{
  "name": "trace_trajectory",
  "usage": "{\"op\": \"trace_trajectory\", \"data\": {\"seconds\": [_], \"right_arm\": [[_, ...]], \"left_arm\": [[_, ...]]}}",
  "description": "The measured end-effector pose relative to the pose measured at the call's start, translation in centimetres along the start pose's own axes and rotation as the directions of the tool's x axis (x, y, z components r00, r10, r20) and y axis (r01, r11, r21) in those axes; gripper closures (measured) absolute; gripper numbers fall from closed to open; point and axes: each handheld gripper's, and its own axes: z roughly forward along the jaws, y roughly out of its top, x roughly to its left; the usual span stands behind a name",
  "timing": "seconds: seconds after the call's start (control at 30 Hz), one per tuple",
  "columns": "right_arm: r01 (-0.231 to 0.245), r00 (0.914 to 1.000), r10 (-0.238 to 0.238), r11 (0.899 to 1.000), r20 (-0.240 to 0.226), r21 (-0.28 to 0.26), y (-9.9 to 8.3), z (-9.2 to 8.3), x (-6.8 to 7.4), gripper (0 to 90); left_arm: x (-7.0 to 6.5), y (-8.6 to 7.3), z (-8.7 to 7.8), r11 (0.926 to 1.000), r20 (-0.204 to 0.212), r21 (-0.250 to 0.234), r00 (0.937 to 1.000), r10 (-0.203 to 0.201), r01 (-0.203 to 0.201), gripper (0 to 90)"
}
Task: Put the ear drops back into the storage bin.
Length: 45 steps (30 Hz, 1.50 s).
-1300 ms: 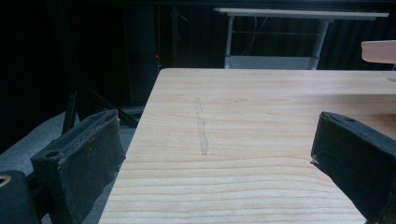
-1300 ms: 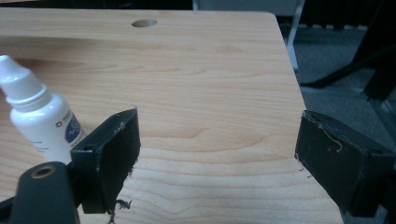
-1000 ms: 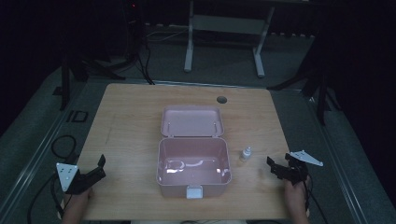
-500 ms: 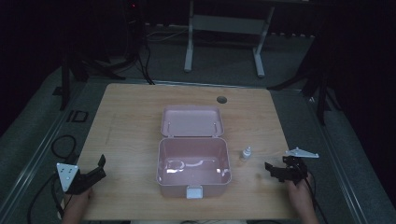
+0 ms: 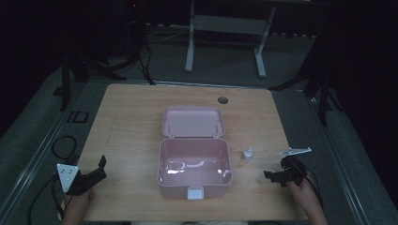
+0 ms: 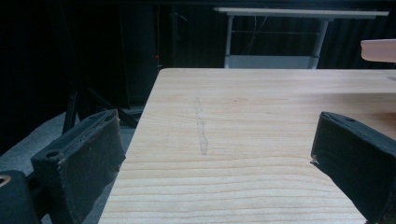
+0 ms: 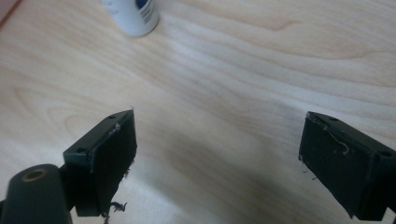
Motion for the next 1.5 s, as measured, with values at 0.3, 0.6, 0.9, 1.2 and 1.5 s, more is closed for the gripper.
{"op": "trace_trajectory", "data": {"seconds": [0.3,0.6,0.9,1.2,1.5], "right_arm": [[0.078,0.9969,-0.076,0.982,-0.02,0.172,0.8,-0.3,0.7,10.8],[0.174,0.9846,-0.168,0.913,-0.048,0.37,1.2,-0.2,1.5,10.8],[0.234,0.972,-0.212,0.831,-0.101,0.505,2.1,-0.1,2.2,10.8],[0.274,0.9614,-0.234,0.756,-0.145,0.594,2.8,0.2,2.7,13.3],[0.294,0.9558,-0.236,0.751,-0.175,0.592,3.4,0.5,2.8,13.0]], "left_arm": [[0.0,0.0,0.0,1.0,0.001,0.001,1.0,-0.001,0.001,2.4],[0.0,0.0,0.0,1.0,0.001,0.0,1.0,0.001,-0.001,2.4],[0.0,0.0,0.0,1.0,0.001,0.001,1.0,0.001,-0.001,2.4],[0.0,0.0,0.0,1.0,0.001,0.001,1.0,-0.001,0.001,2.4],[0.0,0.0,0.0,1.0,0.0,0.002,1.0,-0.001,0.001,2.4]]}}
